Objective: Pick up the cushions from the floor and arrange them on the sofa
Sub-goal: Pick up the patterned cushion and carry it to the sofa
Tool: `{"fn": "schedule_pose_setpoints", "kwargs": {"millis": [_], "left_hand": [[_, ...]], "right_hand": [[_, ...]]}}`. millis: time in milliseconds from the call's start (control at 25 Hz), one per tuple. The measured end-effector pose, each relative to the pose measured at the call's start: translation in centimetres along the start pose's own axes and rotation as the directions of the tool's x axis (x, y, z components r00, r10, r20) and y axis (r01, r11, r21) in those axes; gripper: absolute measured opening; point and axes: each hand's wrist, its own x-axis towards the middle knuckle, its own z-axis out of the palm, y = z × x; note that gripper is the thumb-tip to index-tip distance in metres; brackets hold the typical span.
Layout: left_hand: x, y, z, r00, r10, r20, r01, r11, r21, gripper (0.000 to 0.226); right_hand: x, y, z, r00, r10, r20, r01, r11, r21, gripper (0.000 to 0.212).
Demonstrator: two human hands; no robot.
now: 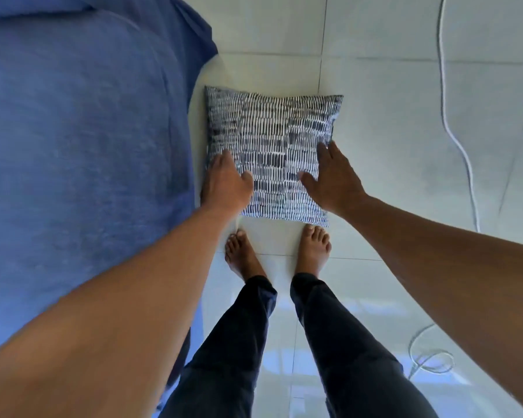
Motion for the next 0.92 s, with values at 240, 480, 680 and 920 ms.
{"fn": "schedule_pose_setpoints", "kwargs": {"millis": [240, 480, 680, 920], "left_hand": [[10.6, 0.0, 7.2, 0.940, -0.286, -0.184, 0.227, 0.931, -0.284, 0.074], [16.7, -1.6, 8.0, 0.850, -0.526, -0.039, 0.386, 0.671, -0.633, 0.081], [12.6, 1.5, 5.9, 0.913, -0.380, 0.149, 0.365, 0.596, -0.715, 0.050], [1.1, 5.8, -0.9, 0.961, -0.262, 0.088, 0.227, 0.568, -0.791, 0.043]], "right_hand": [[9.9, 3.4, 6.0, 1.000, 0.021, -0.011, -0.020, 0.993, 0.117, 0.083], [14.2, 5.3, 7.2, 0.916, 0.387, 0.105, -0.345, 0.629, 0.697, 0.081], [11.2, 4.8, 3.7, 0.877, 0.442, 0.190, -0.389, 0.419, 0.820, 0.048], [1.0, 3.1, -7.0, 0.899, 0.425, 0.102, -0.297, 0.423, 0.856, 0.056]]}}
